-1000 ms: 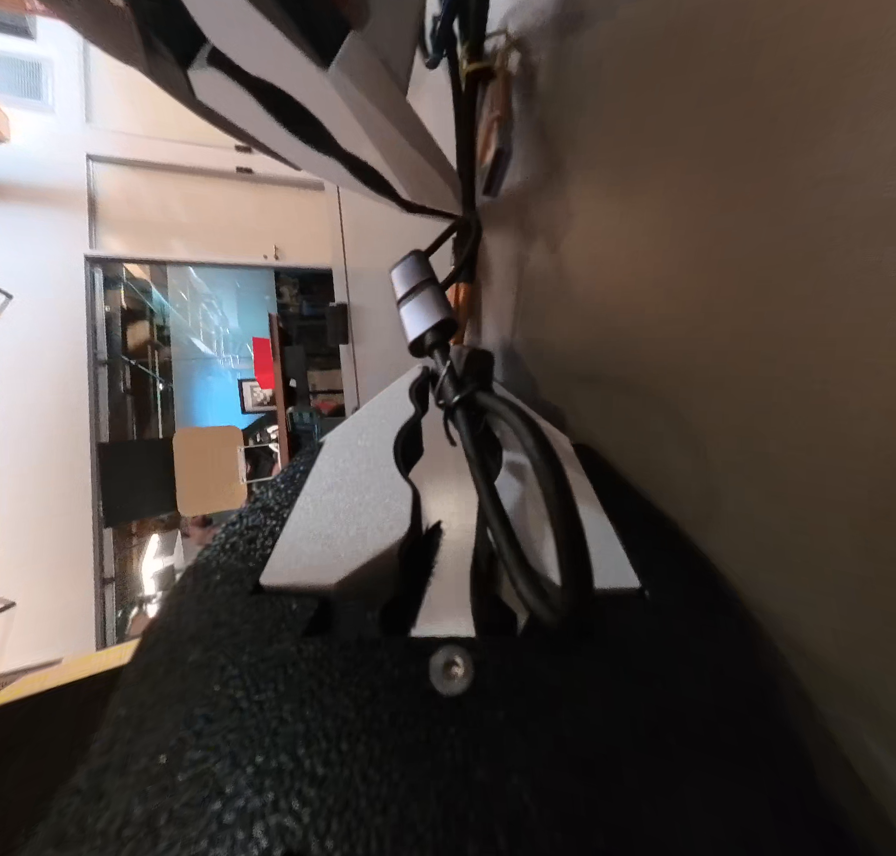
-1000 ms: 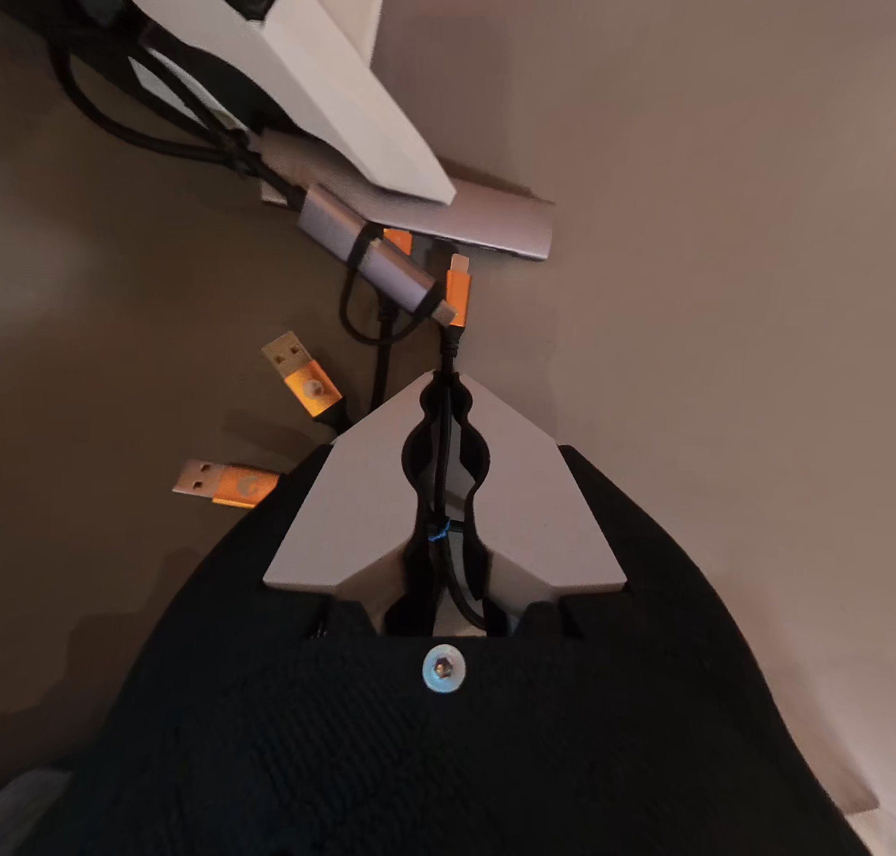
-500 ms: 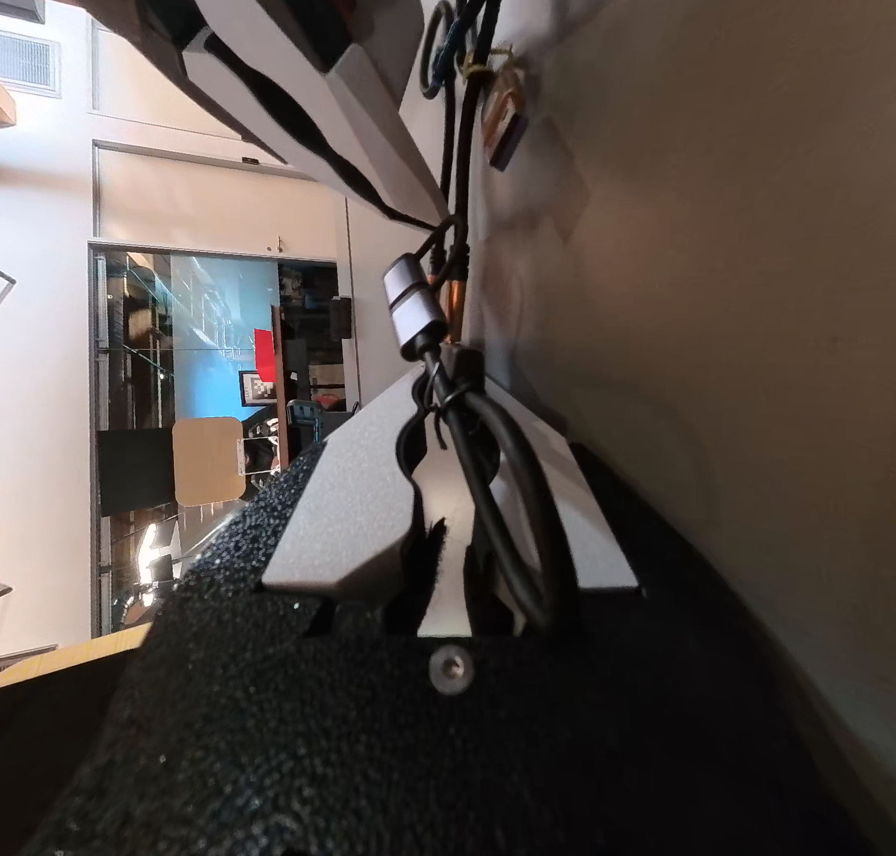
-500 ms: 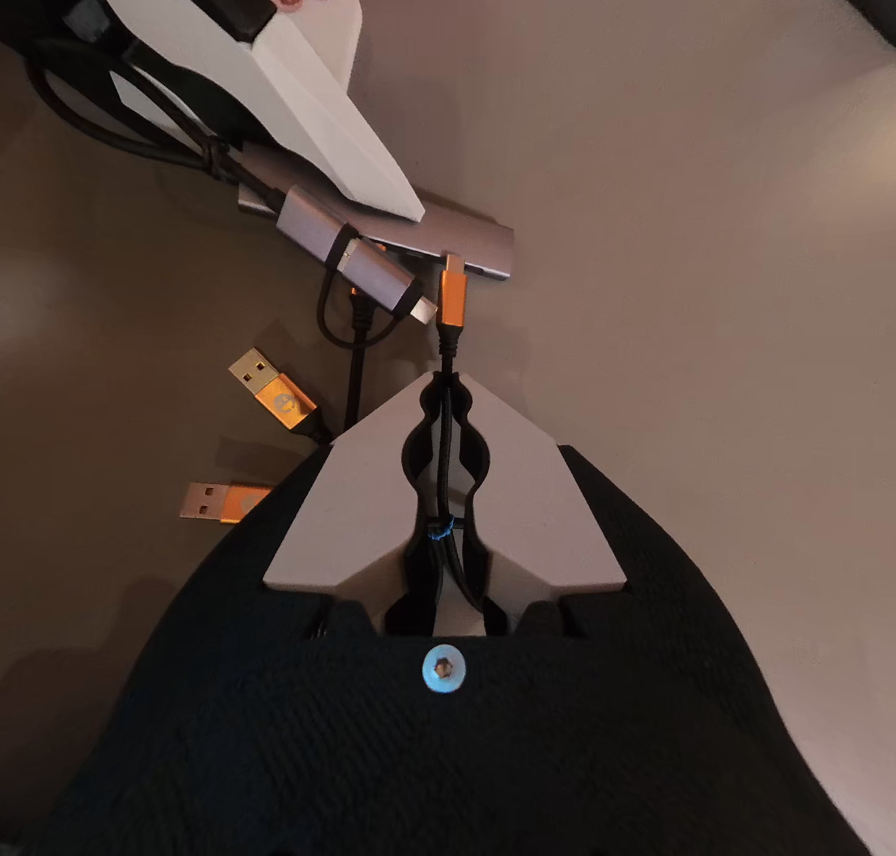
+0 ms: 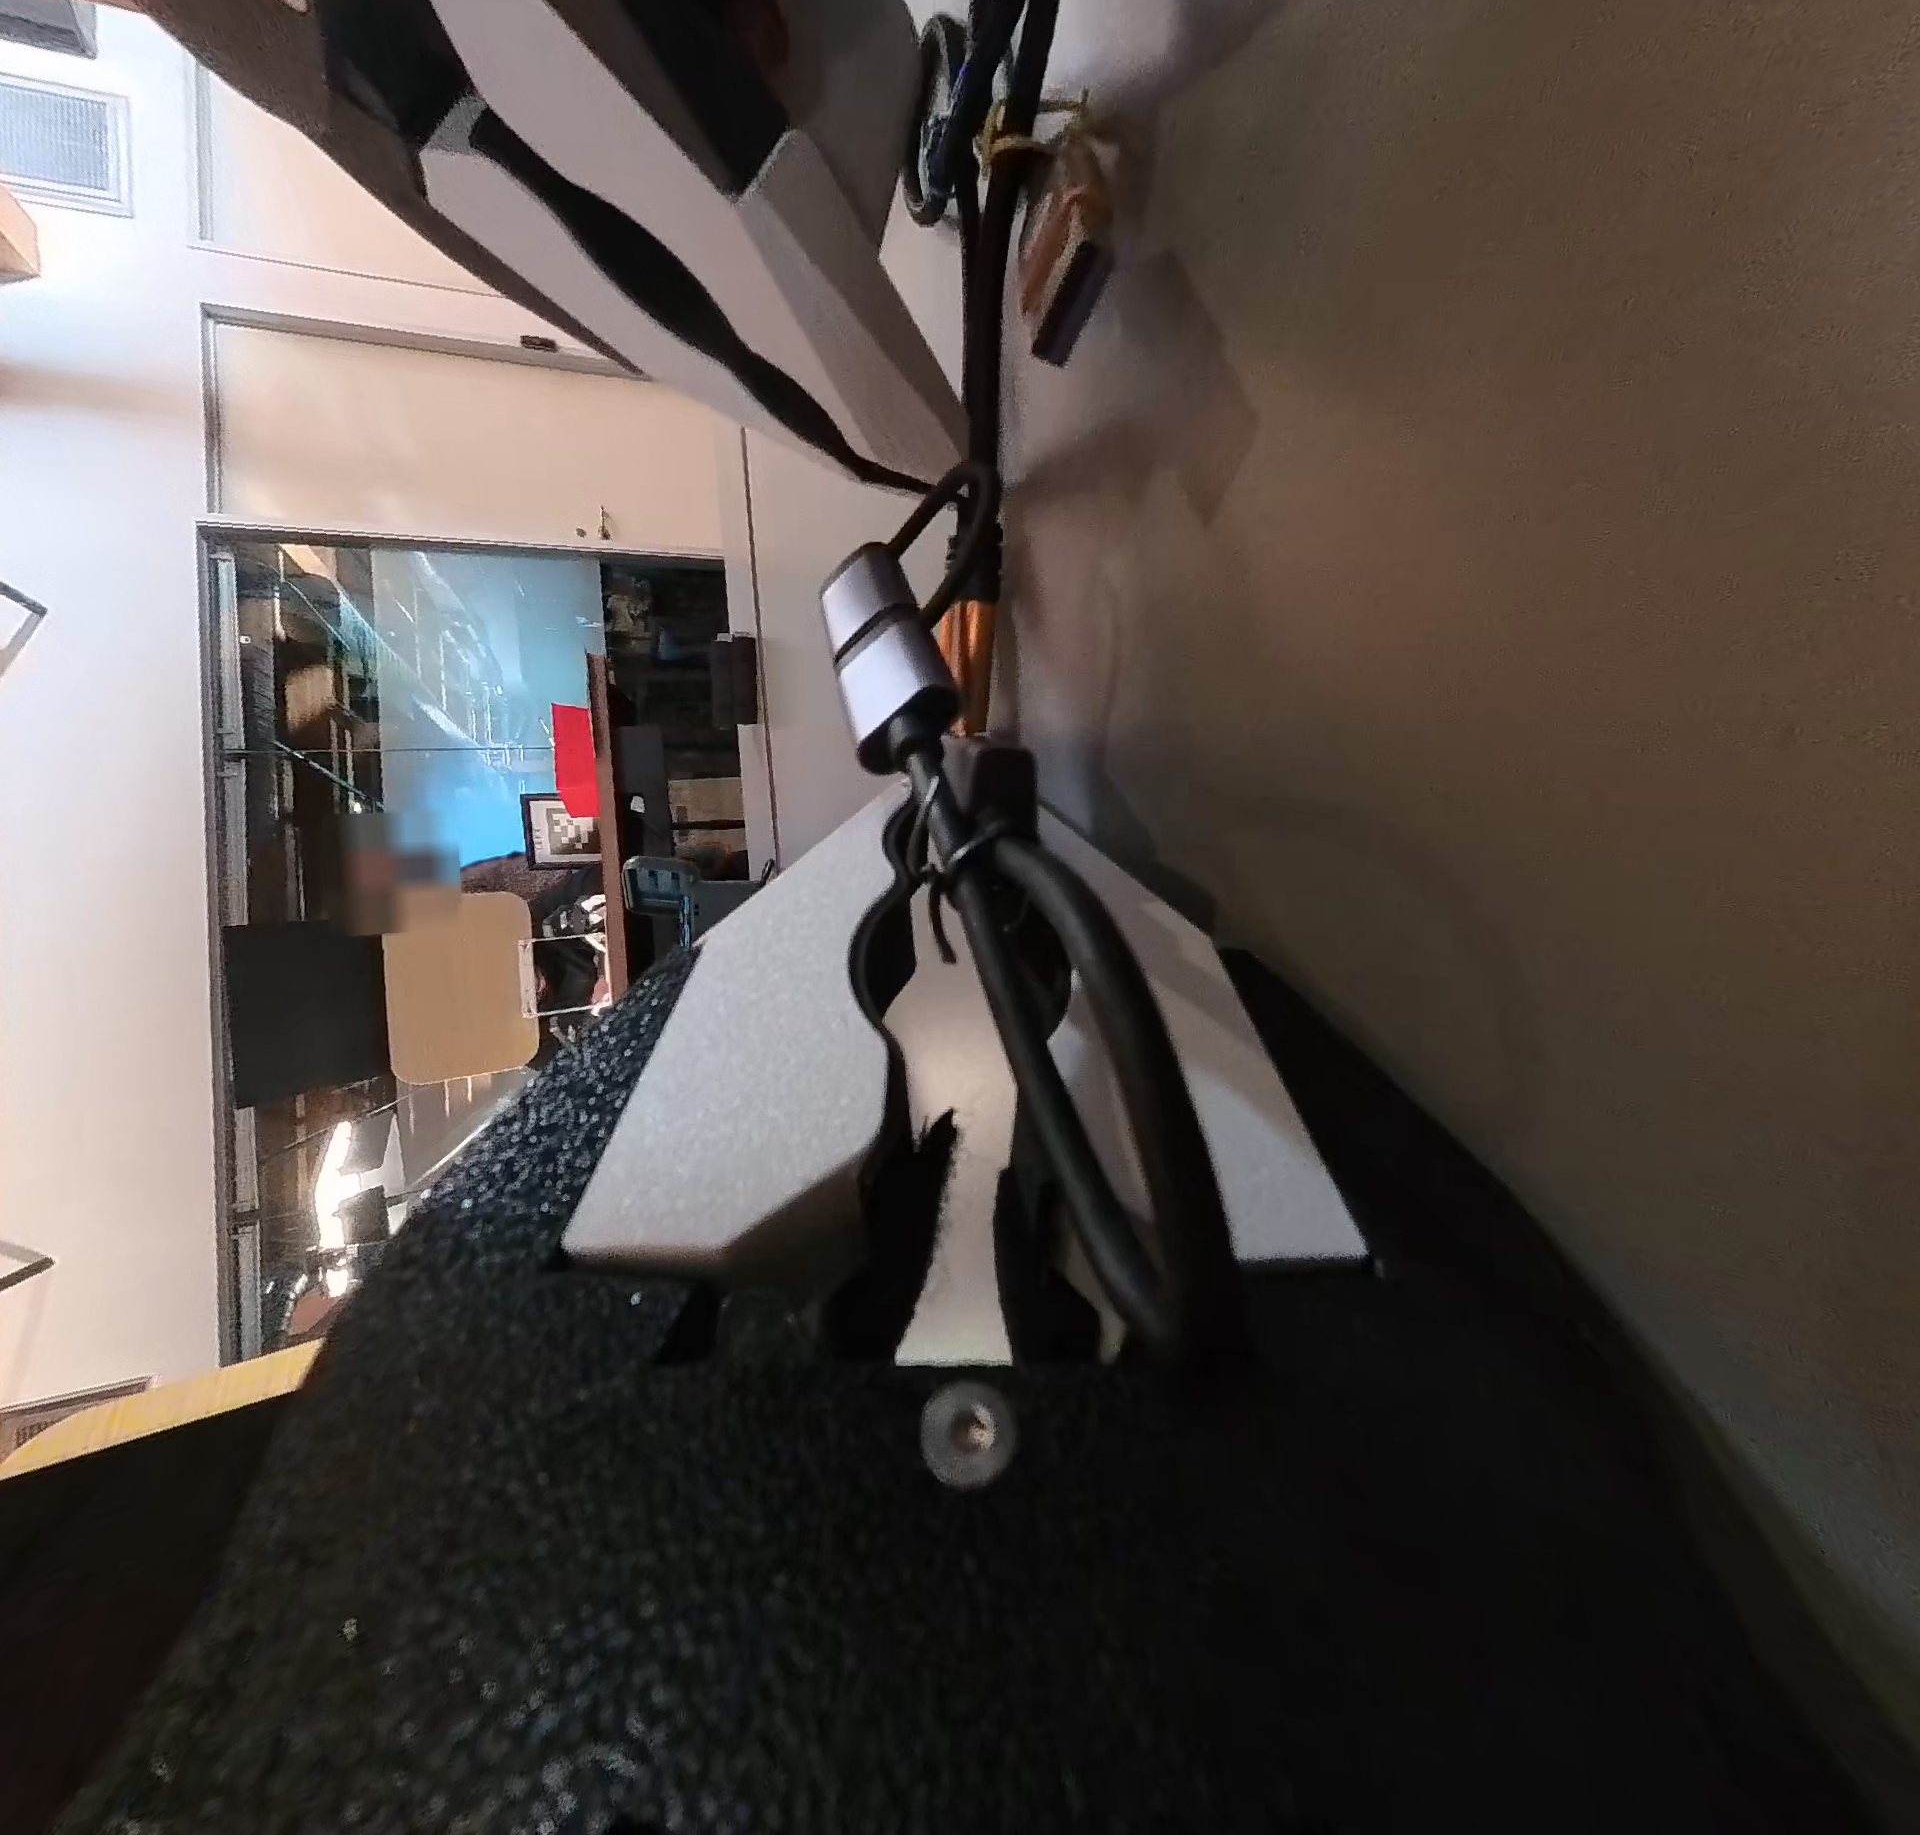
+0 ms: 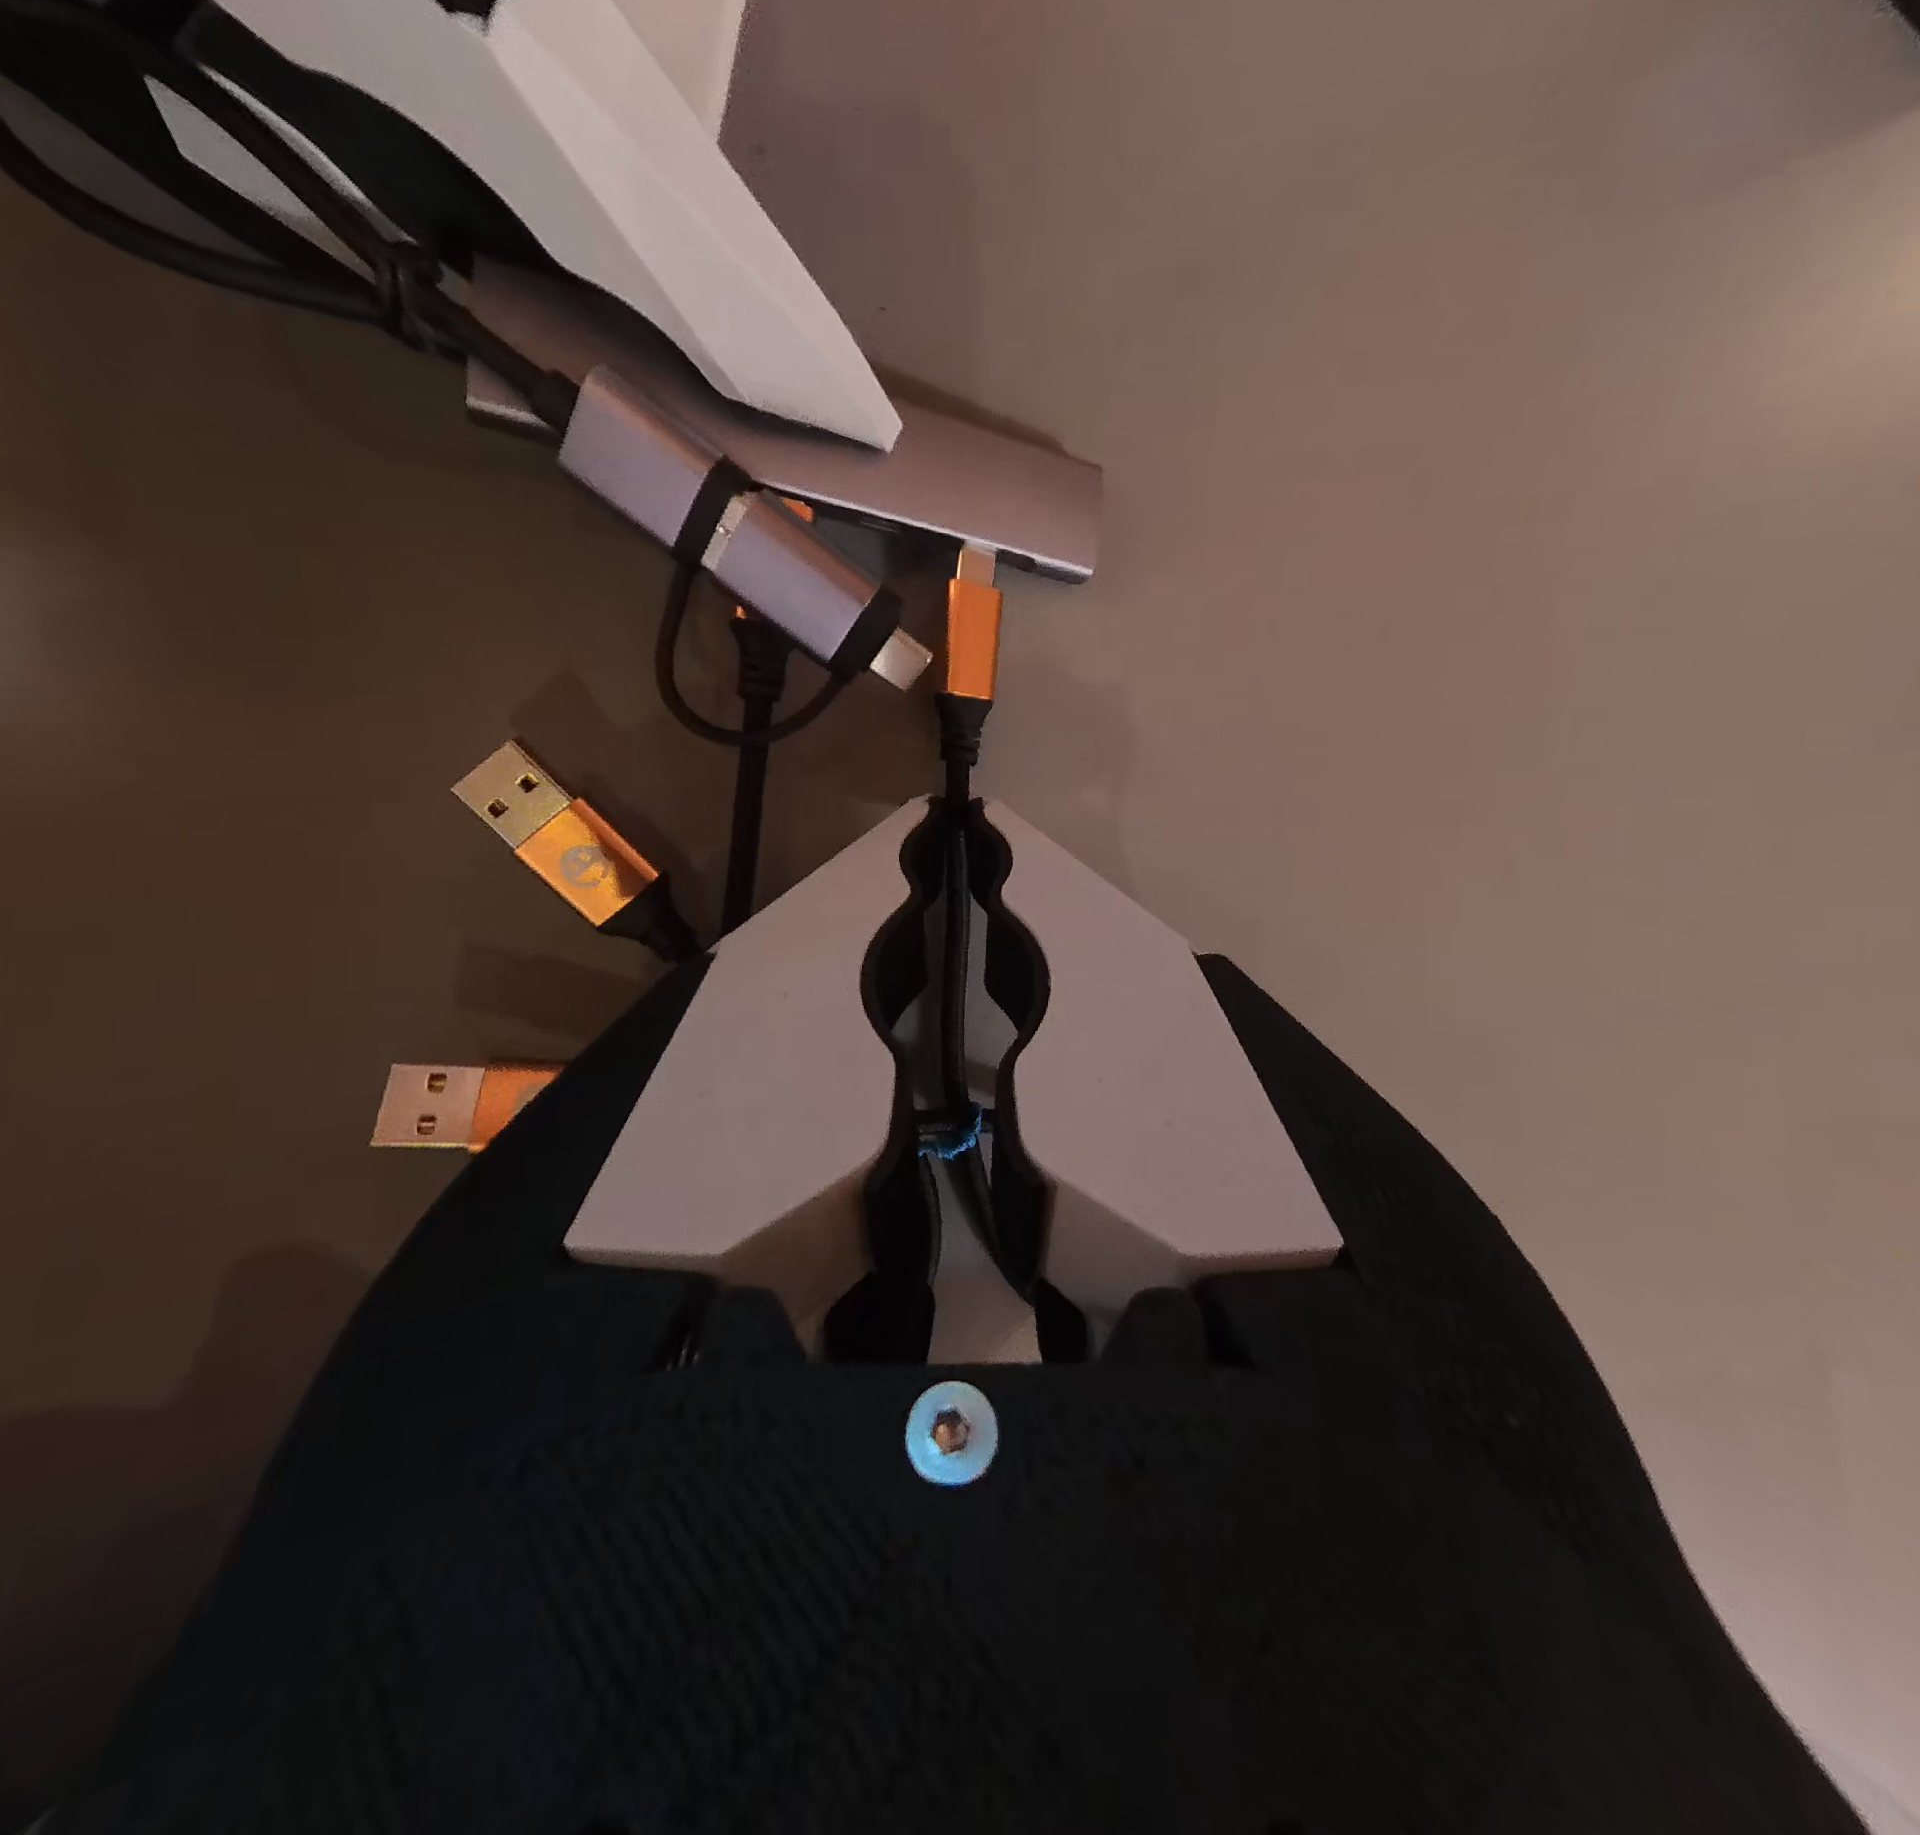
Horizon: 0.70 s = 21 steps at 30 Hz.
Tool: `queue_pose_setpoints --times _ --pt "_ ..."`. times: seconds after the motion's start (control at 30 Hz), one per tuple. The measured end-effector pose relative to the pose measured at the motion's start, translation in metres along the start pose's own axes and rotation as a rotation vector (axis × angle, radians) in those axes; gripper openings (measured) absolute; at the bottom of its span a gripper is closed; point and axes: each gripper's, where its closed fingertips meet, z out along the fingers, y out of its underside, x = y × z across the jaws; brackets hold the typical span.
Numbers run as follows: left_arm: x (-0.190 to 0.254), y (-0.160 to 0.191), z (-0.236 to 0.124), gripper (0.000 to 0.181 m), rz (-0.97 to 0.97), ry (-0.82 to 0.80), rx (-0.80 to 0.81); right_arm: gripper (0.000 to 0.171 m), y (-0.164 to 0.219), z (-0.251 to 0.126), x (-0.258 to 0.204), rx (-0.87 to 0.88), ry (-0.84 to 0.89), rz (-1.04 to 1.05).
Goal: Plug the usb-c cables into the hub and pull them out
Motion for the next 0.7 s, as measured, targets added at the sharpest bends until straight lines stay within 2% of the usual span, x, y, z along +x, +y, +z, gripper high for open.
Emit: queue_pose_setpoints --times 0.03,0.23,0.53,0.7 --pt "0.0000 -0.0002 -0.0001 0.010 0.003 -0.001 -0.001 0.003 -0.0008 -0.0001 -0.0001 0.004 -0.001 0.003" --pt "-0.0001 -0.0020 0.0005 0.010 0.015 -0.004 -0.010 0.003 -0.0034 0.0004 -0.0007 0.016 -0.003 0.000" --pt "0.0003 -0.0069 0.0024 0.011 -0.079 0.028 0.023 0.002 -0.0025 0.0033 0.0048 0.055 -0.007 0.005" --pt "0.0009 -0.0076 0.0030 0.012 -0.106 0.040 0.033 0.001 -0.0061 0.0040 -0.0011 0.114 -0.085 0.036"
